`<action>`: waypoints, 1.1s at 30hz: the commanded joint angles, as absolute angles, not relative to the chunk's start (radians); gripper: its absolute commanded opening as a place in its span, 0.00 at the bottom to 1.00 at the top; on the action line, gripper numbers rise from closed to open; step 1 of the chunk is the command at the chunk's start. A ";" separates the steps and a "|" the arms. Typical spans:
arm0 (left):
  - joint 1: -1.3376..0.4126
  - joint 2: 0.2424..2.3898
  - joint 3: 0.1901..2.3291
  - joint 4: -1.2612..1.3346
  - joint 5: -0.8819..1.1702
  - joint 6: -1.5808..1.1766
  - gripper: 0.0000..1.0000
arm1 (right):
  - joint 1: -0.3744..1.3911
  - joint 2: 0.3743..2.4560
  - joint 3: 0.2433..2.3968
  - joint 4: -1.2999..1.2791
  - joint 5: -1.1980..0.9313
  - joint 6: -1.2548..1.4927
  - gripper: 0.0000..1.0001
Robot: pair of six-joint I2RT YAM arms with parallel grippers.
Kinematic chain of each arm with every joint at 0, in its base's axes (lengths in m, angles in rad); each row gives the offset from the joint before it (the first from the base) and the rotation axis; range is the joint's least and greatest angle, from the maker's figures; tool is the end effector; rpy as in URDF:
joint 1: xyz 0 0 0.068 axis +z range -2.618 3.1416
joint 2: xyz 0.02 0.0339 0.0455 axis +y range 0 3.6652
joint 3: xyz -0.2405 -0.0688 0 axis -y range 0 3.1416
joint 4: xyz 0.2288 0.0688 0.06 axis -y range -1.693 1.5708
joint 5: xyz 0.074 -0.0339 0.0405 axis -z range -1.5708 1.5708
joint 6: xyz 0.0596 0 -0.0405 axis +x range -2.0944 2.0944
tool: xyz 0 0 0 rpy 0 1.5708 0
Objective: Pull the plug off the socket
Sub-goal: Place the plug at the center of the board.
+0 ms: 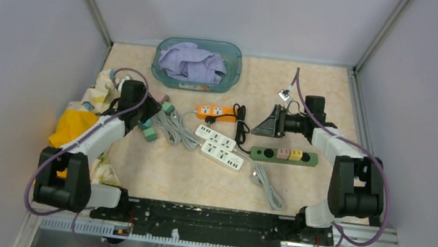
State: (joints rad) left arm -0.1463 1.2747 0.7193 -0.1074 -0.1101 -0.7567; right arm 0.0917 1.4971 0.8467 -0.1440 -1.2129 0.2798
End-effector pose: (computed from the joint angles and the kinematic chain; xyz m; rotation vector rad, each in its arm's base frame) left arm 0.2789 -0.0345 0.1919 -0.7350 2.1314 -0.3681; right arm 0.2809 0.0819 0.1949 -0.3990 2.1636 1.6028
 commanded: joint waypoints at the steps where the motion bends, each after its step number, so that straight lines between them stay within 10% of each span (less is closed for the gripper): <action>1: -0.123 1.353 0.832 -0.250 -0.231 -0.841 0.09 | 0.097 1.485 0.893 -0.132 -1.231 0.258 0.64; 15: -0.102 1.614 1.073 -0.499 -0.262 -0.824 0.09 | 0.096 1.486 0.892 -0.133 -1.230 0.253 0.64; 19: -0.100 1.615 1.069 -0.499 -0.274 -0.830 0.34 | 0.097 1.486 0.892 -0.133 -1.230 0.252 0.64; 33: -0.097 1.590 1.068 -0.503 -0.272 -0.827 0.67 | 0.096 1.486 0.894 -0.137 -1.233 0.249 0.64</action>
